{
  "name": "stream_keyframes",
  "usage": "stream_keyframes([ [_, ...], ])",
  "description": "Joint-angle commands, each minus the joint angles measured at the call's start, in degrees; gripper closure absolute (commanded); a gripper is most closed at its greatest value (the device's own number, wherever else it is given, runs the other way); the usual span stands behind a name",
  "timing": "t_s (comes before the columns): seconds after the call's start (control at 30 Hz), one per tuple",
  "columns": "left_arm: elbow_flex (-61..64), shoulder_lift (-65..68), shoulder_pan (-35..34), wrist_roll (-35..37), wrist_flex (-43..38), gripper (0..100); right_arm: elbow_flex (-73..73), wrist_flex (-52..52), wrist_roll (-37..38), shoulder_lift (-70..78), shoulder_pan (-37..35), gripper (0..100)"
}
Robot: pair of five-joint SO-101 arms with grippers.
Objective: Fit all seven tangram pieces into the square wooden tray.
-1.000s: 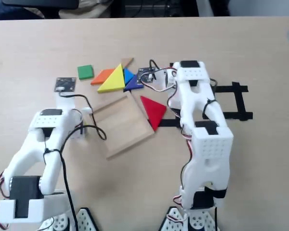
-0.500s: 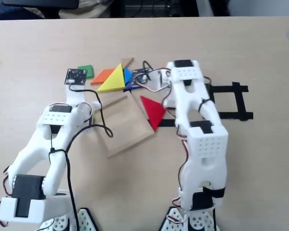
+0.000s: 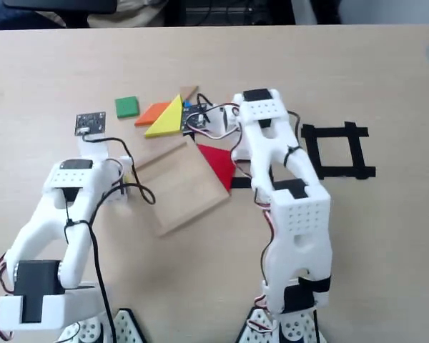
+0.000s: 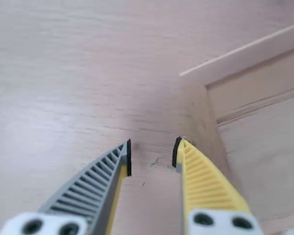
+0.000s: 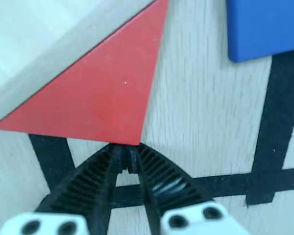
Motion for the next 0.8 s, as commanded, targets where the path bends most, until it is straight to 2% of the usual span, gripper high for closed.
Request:
stream_keyframes([
  [0.0, -0.3, -1.6, 3.5, 0.8, -1.8, 83, 0.0, 0.4, 0.4, 0.1, -3.4, 98.8],
  [0.17, -0.4, -1.6, 6.7, 0.9, -4.0, 83, 0.0, 2.1, 0.4, -3.4, -4.7, 98.8],
  [0.47, -0.5, -1.6, 6.7, 2.7, -4.5, 83, 0.3, 7.4, 0.4, -11.3, -6.8, 98.8],
  [0.77, -2.9, 1.9, 6.7, 2.7, -3.9, 83, 0.5, 10.8, -2.9, -18.0, -13.5, 98.8],
])
